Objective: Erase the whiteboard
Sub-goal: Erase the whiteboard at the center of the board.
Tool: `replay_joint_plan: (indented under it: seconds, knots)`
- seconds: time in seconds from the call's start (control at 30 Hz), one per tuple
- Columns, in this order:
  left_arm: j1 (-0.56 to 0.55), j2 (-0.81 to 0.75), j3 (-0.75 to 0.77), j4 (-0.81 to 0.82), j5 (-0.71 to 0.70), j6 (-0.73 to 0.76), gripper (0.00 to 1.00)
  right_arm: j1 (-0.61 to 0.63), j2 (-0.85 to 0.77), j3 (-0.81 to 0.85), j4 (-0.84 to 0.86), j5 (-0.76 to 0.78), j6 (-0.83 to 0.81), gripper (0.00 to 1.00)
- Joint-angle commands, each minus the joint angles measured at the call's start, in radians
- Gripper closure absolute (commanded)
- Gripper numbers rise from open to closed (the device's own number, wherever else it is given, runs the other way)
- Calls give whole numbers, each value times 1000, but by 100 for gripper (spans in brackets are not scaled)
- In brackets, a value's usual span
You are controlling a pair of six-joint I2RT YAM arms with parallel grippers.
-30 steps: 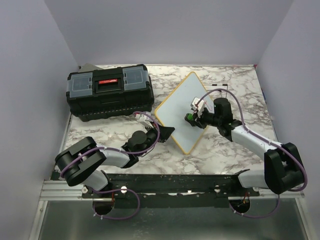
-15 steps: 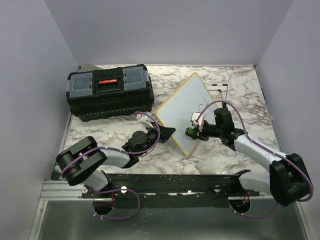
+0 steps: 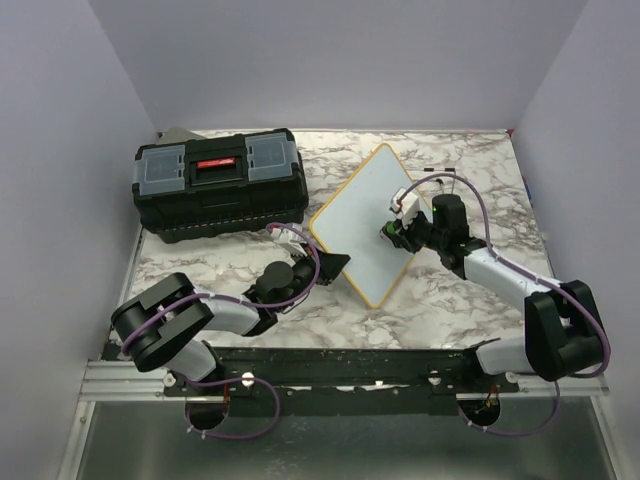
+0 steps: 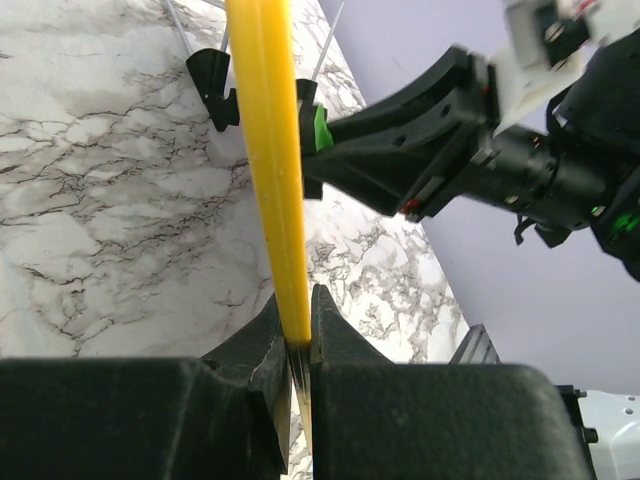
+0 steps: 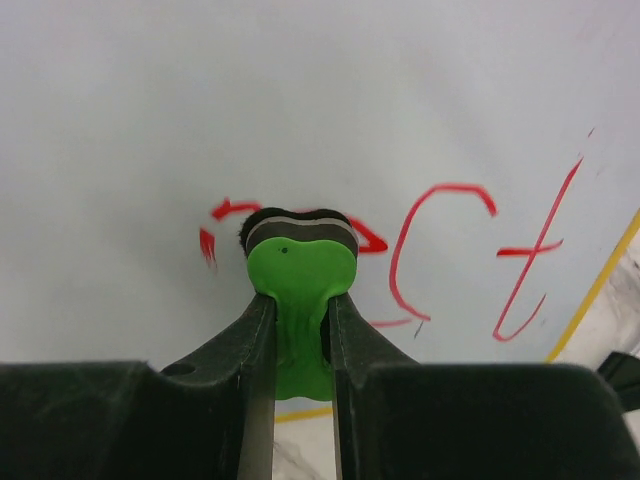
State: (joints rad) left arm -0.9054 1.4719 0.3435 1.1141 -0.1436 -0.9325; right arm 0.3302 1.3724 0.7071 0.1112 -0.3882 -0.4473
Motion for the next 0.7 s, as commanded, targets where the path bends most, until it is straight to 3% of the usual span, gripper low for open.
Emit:
replay_joint_plan:
  seconds: [0.0,0.13,0.27,0.47,0.67]
  knots:
    - [-28,-19,28,169,123,-24,100,-16,-42,-105,-105,-35,-159,99]
    - [-28,-6,39,176,128,-29,100,15,-120,-157,-151,-224,-199,99]
    - [-29,-7,39,169,127,-32,100,58,-128,-123,-60,-250,-85,99]
    - [-29,-15,41,155,131,-36,100,52,1,27,23,-23,117,99]
    - [-28,-33,29,151,131,-25,100,-37,46,-15,-18,-65,50,99]
